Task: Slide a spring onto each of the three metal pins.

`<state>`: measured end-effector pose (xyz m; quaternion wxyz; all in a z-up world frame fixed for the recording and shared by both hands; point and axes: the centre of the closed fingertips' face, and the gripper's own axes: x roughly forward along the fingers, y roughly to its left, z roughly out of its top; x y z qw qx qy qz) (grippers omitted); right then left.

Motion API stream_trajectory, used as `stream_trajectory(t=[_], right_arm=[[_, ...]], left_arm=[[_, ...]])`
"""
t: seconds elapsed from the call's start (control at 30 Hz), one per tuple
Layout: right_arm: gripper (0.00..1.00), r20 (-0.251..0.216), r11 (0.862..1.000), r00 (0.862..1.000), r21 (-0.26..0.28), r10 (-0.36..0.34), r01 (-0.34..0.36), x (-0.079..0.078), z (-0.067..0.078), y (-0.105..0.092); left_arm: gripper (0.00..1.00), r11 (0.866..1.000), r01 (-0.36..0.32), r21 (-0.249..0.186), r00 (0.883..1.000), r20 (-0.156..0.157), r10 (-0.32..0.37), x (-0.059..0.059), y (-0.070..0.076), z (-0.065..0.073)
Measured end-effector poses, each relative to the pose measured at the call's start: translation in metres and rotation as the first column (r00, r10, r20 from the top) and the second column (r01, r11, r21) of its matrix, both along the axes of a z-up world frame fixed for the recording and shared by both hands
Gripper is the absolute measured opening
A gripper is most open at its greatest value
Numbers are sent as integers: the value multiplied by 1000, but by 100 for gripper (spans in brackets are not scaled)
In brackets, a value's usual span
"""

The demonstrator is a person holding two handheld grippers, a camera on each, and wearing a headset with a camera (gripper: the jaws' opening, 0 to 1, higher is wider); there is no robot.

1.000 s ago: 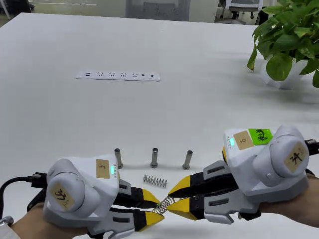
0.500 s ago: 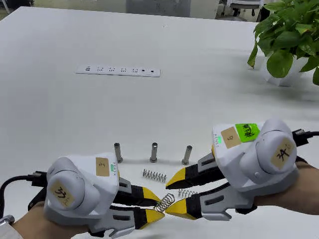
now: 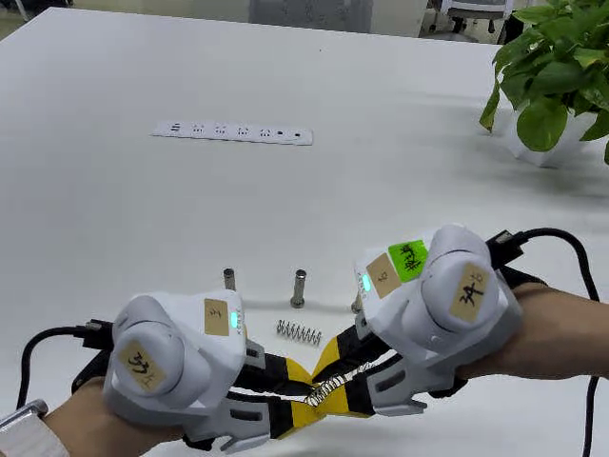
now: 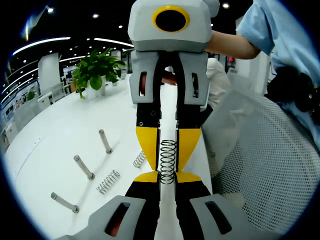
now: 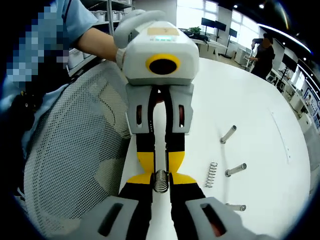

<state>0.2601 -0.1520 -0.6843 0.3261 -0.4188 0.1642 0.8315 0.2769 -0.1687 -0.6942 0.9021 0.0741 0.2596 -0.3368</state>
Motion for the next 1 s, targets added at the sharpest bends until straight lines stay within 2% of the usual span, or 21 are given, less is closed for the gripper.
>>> stream_trajectory(t=[0.3, 0.47, 0.67, 0.8, 1.0], right_arm=[[12, 11, 999, 1000, -33, 9, -8, 0, -2, -3], [12, 26, 998, 999, -56, 29, -27, 0, -4, -6], [12, 35, 998, 999, -55, 38, -36, 0, -3, -4], [12, 36, 998, 998, -47, 50, -48, -1, 1, 0], [12, 32, 998, 998, -26, 56, -55, -1, 8, 9]], left_arm=[[10, 1000, -3, -5, 1000, -3, 3, 1, -1, -2], [10, 1000, 8, -8, 1000, -18, -8, 0, -3, -4], [10, 1000, -14, -17, 1000, -21, 14, 1, -1, -3], [11, 998, -54, -35, 998, -20, 54, 1, 4, -1], [28, 988, -144, -54, 990, -17, 143, -3, 17, -3]])
